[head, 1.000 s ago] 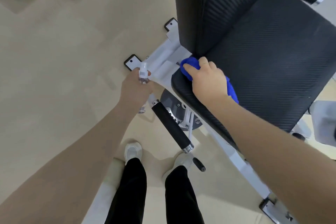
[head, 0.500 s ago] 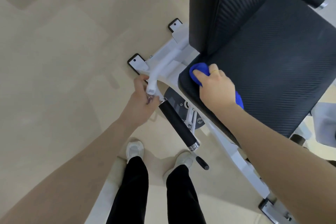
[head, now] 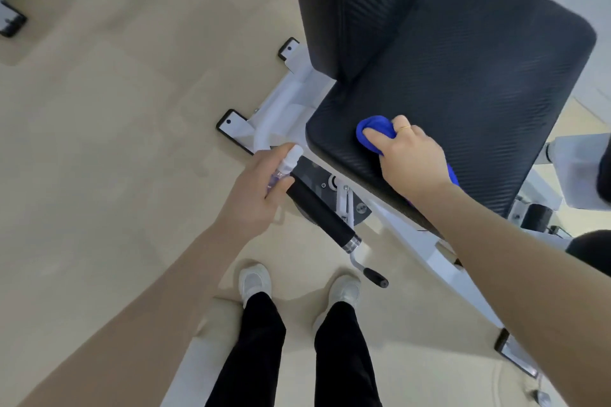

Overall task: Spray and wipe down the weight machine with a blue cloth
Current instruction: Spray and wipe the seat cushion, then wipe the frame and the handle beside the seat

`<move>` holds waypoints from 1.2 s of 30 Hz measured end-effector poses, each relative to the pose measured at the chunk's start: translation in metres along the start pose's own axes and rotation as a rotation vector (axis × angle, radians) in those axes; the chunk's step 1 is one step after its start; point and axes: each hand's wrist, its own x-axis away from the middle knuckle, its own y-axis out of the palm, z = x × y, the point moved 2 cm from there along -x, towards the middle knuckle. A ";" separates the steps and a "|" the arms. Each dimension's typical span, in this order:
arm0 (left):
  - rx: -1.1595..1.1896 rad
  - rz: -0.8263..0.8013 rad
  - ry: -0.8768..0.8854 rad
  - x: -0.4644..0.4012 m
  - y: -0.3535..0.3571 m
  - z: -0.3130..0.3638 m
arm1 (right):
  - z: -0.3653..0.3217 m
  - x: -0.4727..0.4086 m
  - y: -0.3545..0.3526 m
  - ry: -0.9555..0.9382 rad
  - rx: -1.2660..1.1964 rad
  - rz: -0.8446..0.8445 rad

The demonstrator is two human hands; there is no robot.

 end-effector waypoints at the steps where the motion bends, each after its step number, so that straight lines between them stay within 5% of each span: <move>1: -0.005 -0.003 0.021 0.002 0.001 0.000 | 0.002 0.002 -0.002 0.062 0.001 0.003; 6: -0.023 0.058 0.121 0.019 0.007 -0.002 | -0.009 0.019 0.000 -0.021 0.135 -0.051; 11: 0.072 0.108 0.135 0.050 0.016 -0.011 | -0.007 0.028 0.001 0.089 0.097 -0.042; 18: -0.386 0.226 0.322 0.092 0.052 -0.046 | -0.003 0.043 -0.003 0.165 -0.003 -0.032; 21: -0.408 0.340 0.349 0.095 0.066 -0.063 | -0.002 0.045 0.001 0.169 0.002 0.011; 28: -0.172 0.302 0.097 0.078 0.092 -0.082 | -0.004 0.047 0.006 0.155 -0.016 0.114; 36: -0.197 0.384 0.146 0.073 0.087 -0.080 | -0.028 0.054 0.011 -0.014 -0.160 0.190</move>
